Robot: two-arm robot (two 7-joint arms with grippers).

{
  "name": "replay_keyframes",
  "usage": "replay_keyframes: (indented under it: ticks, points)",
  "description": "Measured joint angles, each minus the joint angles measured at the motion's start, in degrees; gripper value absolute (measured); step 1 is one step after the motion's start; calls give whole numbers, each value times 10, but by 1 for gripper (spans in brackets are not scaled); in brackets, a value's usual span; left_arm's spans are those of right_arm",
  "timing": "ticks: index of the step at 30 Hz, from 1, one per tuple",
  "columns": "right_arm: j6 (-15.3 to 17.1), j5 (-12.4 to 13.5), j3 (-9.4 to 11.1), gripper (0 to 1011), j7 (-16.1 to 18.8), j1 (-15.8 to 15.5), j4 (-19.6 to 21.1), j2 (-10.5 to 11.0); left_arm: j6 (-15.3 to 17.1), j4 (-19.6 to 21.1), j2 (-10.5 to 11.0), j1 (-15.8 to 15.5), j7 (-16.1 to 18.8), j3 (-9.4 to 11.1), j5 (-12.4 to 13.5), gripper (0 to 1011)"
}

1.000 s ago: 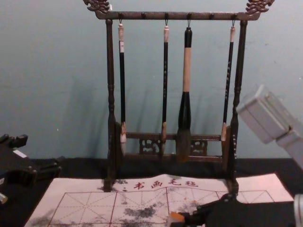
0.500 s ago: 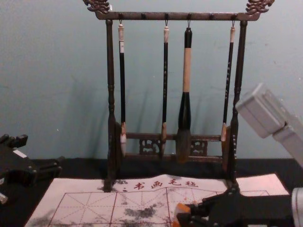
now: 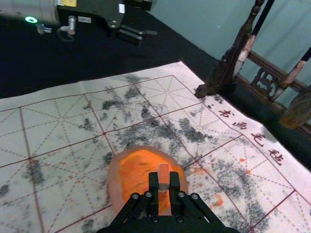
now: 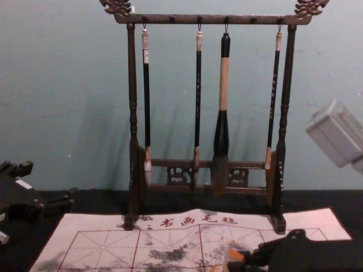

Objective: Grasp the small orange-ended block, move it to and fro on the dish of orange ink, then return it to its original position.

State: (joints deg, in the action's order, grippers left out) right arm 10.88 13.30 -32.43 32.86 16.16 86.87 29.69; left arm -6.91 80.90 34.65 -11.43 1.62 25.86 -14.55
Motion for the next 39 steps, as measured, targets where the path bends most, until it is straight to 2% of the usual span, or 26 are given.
replay_keyframes:
  ticks: [5,11,29,39]
  points:
    - [3,7,1,95,6,-12,17,11,0,0,0,0,0,0,0,1001]
    - [3,11,-3,96,9,-18,26,14,0,0,0,0,0,0,0,1001]
    - [-5,-6,-29,95,12,18,-9,-13,0,0,0,0,0,0,0,1001]
    - [-3,-10,-19,96,0,25,-23,-17,0,0,0,0,0,0,0,1001]
